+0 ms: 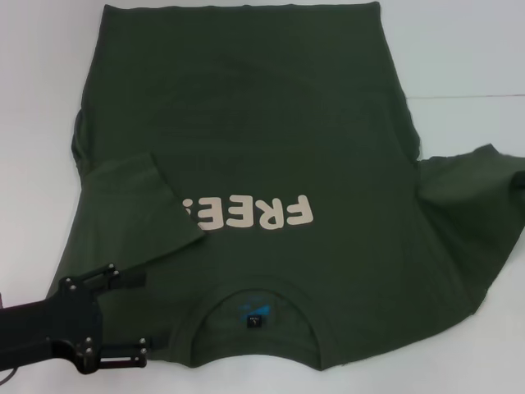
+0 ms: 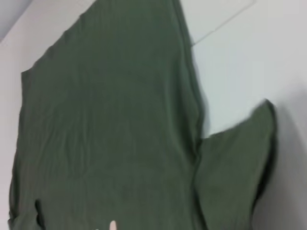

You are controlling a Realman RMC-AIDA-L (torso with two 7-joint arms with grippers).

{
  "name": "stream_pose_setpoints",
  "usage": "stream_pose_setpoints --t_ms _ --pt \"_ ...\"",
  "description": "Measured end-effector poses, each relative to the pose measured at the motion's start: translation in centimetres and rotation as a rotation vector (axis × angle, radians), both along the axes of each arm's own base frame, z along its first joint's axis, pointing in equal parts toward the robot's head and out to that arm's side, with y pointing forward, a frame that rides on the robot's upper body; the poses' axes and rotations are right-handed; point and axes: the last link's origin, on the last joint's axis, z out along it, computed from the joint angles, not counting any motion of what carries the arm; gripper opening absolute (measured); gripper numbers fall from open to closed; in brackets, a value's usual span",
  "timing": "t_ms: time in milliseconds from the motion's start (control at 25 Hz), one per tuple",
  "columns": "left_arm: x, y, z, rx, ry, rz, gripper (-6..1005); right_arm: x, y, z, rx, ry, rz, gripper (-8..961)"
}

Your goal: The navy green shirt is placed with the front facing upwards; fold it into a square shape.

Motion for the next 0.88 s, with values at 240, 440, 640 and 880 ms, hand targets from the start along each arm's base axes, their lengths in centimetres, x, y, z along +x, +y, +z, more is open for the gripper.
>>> stream_pose_setpoints --t_ms 240,440,640,880 --pt "0.1 0.0 0.0 -0.001 -0.005 -0.001 957 -1.7 0.7 -0.6 -0.031 0.004 0.09 42" --pt "0.2 0.1 0.0 0.004 -0.013 -0.004 956 -4.2 1.8 -1.9 -0.089 -0.002 0.182 41" --pt "0.3 0.1 0.0 0.002 -0.016 -0.007 956 -7.2 3.2 -4.5 -0.174 -0.046 0.259 41" --pt "0.2 0.0 0.0 0.001 -0.016 -0.002 955 -9.5 4.2 -7.5 -0.261 -0.138 0.306 42"
